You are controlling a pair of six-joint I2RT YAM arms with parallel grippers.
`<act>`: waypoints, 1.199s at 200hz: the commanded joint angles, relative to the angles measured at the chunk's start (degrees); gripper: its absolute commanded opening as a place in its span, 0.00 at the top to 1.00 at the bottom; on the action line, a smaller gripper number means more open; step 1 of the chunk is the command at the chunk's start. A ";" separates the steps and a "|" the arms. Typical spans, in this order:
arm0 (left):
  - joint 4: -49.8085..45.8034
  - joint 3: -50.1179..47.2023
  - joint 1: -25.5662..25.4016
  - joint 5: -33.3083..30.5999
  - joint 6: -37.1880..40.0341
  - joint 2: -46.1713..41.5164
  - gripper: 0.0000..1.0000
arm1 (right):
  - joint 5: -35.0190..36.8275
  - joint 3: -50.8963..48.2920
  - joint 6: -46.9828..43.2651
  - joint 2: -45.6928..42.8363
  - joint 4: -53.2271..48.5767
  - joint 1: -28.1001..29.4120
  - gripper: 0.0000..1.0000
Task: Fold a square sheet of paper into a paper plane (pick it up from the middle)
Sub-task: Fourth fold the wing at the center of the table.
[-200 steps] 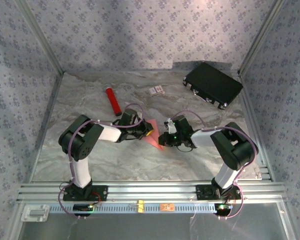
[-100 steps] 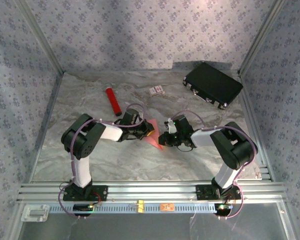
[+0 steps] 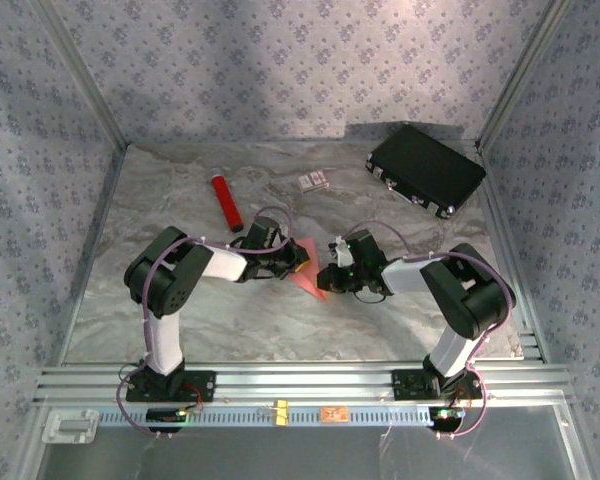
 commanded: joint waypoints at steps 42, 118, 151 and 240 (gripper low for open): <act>-5.97 1.96 -0.58 -0.09 2.71 2.67 0.91 | 1.70 0.08 0.47 2.03 -4.66 -0.37 0.97; -9.98 2.00 -0.63 -0.86 4.55 1.70 0.92 | 0.81 0.53 0.53 1.54 -5.38 -0.58 0.95; -10.42 2.05 -0.56 -0.81 4.96 1.71 0.93 | -0.43 0.52 0.77 -0.20 -6.25 -0.64 0.93; -10.56 1.80 -0.62 -1.07 4.74 1.58 0.93 | -3.51 -0.03 0.01 -1.53 -8.80 -0.77 0.90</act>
